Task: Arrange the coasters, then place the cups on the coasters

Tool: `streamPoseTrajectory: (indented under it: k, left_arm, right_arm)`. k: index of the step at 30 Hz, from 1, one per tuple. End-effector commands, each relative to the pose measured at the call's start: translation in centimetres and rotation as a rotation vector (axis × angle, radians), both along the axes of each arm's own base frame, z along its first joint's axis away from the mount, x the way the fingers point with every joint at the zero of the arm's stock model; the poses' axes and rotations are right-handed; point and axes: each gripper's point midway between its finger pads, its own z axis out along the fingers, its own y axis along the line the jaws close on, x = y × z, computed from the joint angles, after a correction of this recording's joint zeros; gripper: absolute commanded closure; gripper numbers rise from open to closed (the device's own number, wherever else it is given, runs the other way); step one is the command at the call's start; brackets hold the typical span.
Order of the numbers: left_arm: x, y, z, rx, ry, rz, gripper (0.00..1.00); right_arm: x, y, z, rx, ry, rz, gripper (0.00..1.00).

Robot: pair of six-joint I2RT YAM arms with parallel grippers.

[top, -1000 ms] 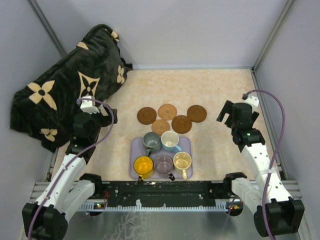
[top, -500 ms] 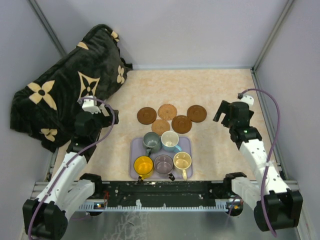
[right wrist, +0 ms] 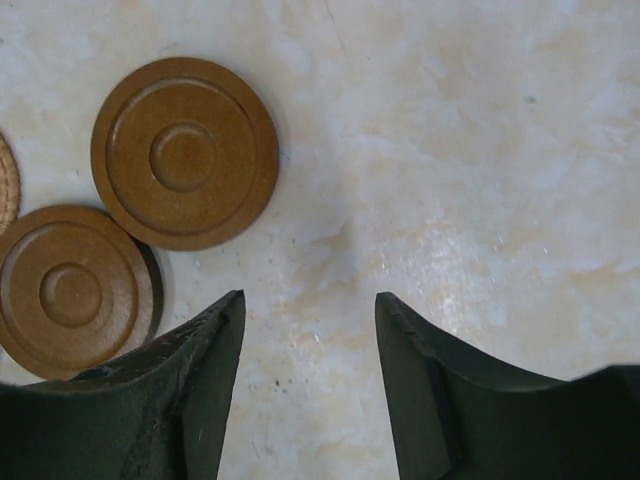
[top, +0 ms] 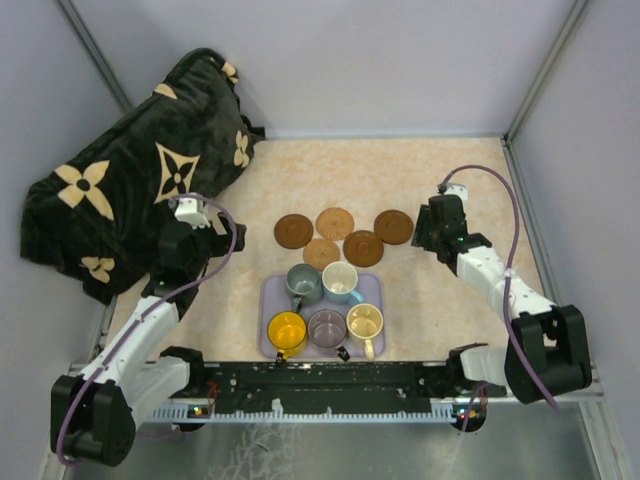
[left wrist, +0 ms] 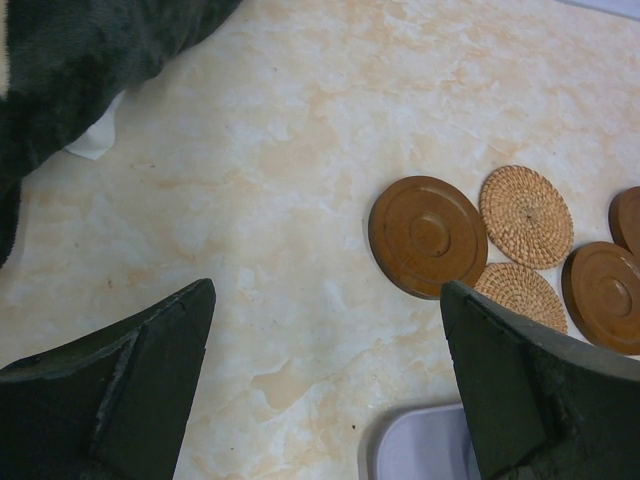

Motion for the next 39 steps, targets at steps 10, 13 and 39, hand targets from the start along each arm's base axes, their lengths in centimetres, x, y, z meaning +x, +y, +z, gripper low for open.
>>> streamPoseTrajectory:
  k: [10, 13, 39]
  left_arm:
    - [1.0, -5.9, -2.3, 0.047, 0.024, -0.166, 0.0]
    - [1.2, -6.4, -3.3, 0.045, 0.058, -0.175, 0.0]
    - [1.6, -5.8, -4.8, 0.113, 0.107, -0.148, 0.0]
  right_arm:
    - [7.6, 5.1, 0.1, 0.068, -0.037, 0.206, 0.8]
    - [8.4, 5.9, -0.7, 0.07, -0.027, 0.228, 0.81]
    - [8.9, 4.5, -7.2, -0.067, 0.141, 0.097, 0.87]
